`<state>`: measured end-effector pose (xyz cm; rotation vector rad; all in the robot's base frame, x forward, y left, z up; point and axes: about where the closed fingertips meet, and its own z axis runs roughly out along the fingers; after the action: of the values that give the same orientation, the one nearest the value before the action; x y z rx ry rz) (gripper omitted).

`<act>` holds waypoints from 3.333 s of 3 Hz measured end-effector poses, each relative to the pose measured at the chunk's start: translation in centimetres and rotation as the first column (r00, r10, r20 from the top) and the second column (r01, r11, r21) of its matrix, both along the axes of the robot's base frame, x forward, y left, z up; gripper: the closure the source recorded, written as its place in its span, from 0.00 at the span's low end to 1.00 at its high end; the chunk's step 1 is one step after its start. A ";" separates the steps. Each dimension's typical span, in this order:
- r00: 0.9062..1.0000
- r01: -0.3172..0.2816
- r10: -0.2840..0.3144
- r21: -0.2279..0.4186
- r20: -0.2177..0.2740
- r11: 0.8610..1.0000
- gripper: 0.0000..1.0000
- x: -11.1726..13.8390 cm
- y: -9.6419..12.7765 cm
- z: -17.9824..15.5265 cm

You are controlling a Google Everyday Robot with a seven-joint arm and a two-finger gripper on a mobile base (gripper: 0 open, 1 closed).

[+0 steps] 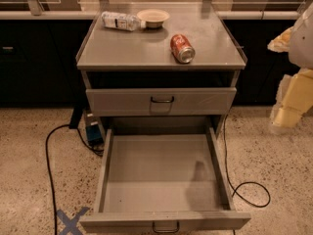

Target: Close middle drawer

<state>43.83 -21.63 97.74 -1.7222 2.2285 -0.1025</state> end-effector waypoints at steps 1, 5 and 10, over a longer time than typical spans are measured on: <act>1.000 0.000 0.000 0.002 0.002 1.000 0.00 0.0 0.0 -0.2; 0.980 0.010 0.020 0.152 -0.198 0.988 0.00 -3.2 -1.1 -16.1; 0.882 -0.095 0.233 0.330 -0.409 0.939 0.00 -12.0 7.1 -30.8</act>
Offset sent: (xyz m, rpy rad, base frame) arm -0.0169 -0.0076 -0.1044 0.0970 0.1106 0.0286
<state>31.86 -14.54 66.94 -1.8880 2.2189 0.7066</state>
